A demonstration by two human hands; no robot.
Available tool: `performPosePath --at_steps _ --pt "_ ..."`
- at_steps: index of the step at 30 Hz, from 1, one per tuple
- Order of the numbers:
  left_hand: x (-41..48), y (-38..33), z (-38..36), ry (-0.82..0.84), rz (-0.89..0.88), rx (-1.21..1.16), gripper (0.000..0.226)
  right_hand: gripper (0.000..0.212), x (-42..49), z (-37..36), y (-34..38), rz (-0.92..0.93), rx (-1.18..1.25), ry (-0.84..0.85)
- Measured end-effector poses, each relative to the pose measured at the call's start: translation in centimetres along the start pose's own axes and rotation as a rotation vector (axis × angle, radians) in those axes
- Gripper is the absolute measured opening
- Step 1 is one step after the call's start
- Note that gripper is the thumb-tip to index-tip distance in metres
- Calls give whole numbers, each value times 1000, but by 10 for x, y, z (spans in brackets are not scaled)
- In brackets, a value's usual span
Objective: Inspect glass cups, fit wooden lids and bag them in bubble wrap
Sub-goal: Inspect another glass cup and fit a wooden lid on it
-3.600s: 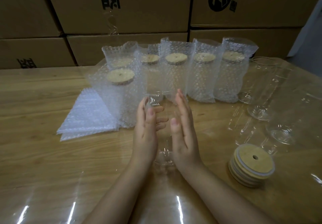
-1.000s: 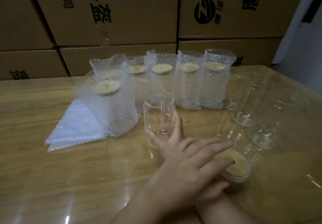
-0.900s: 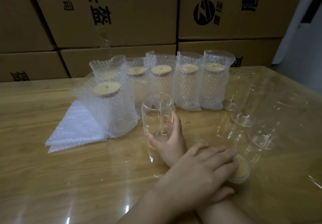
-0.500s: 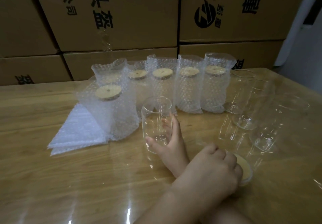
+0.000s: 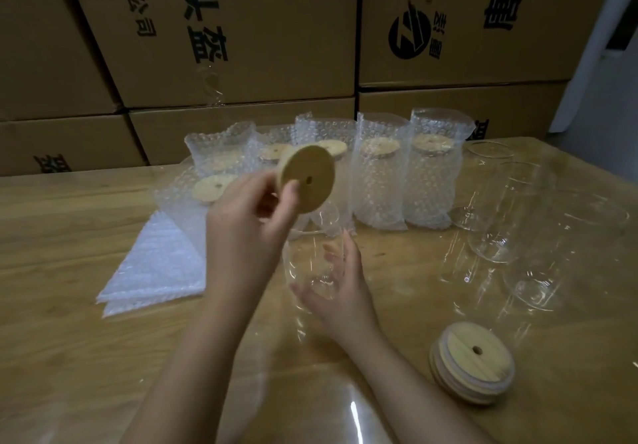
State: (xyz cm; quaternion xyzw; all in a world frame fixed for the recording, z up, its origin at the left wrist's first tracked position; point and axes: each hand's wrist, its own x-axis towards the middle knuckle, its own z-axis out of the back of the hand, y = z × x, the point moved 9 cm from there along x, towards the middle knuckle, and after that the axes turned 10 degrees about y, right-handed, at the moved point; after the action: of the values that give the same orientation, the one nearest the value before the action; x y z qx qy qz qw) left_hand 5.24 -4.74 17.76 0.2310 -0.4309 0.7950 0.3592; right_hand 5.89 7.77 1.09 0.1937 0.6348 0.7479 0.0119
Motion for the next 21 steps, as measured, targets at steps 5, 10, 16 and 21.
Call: performPosePath --at_steps 5,10,16,21 --pt "3 50 -6 8 206 -225 11 96 -1 0 -8 -23 -44 -7" --pt "0 64 -20 32 262 -341 15 97 -2 -1 -7 -33 -28 -1" --pt "-1 47 -22 49 92 -32 36 102 -2 -2 -10 -52 -36 15" --pt "-1 39 -39 169 -17 2 36 98 -2 -1 -9 -50 -38 8"
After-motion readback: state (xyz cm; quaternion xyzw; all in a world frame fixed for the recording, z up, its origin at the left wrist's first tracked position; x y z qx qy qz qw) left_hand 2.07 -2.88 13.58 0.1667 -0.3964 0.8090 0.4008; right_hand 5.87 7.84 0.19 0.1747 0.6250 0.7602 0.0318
